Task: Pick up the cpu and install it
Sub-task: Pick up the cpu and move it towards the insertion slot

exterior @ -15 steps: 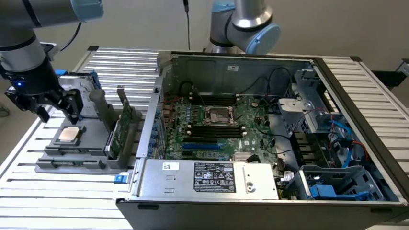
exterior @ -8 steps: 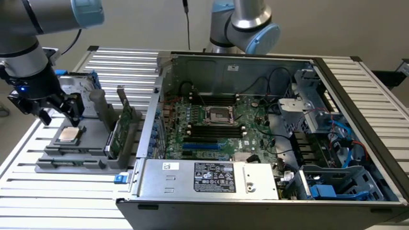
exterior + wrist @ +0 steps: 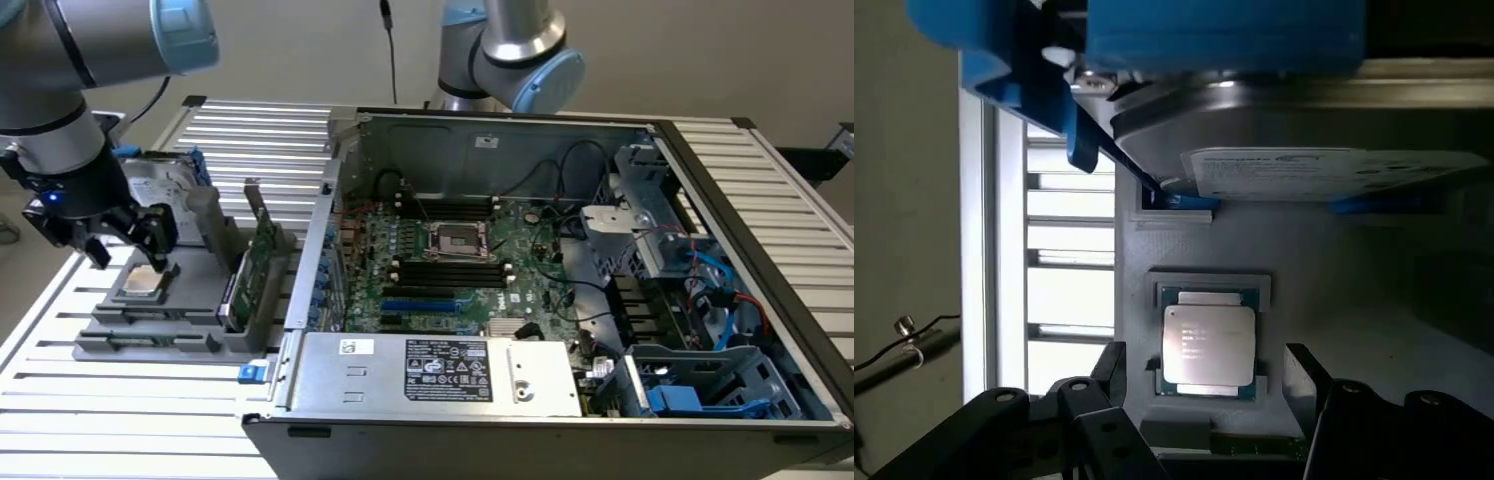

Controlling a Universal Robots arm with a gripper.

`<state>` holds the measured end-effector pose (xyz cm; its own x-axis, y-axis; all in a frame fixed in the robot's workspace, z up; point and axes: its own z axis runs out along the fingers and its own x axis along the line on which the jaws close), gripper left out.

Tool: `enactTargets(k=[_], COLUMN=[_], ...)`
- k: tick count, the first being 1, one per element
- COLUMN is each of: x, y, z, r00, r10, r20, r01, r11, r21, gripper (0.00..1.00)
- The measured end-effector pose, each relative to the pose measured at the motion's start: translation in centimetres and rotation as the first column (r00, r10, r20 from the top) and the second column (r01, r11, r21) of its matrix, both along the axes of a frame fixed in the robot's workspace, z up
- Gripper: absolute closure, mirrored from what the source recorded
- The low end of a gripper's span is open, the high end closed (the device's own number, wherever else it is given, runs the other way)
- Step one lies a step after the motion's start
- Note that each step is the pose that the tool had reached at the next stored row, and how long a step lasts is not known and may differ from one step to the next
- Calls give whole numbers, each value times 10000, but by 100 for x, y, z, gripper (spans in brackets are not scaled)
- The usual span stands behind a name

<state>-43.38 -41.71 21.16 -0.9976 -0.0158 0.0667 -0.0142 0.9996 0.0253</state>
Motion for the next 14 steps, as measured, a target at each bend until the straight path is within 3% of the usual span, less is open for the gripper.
enactTargets(k=[14], x=[33], y=[1], z=[-234], r00=[10000], r10=[43], r20=[-2], r01=[-43], r11=[10000], r21=[-26], gripper=[27])
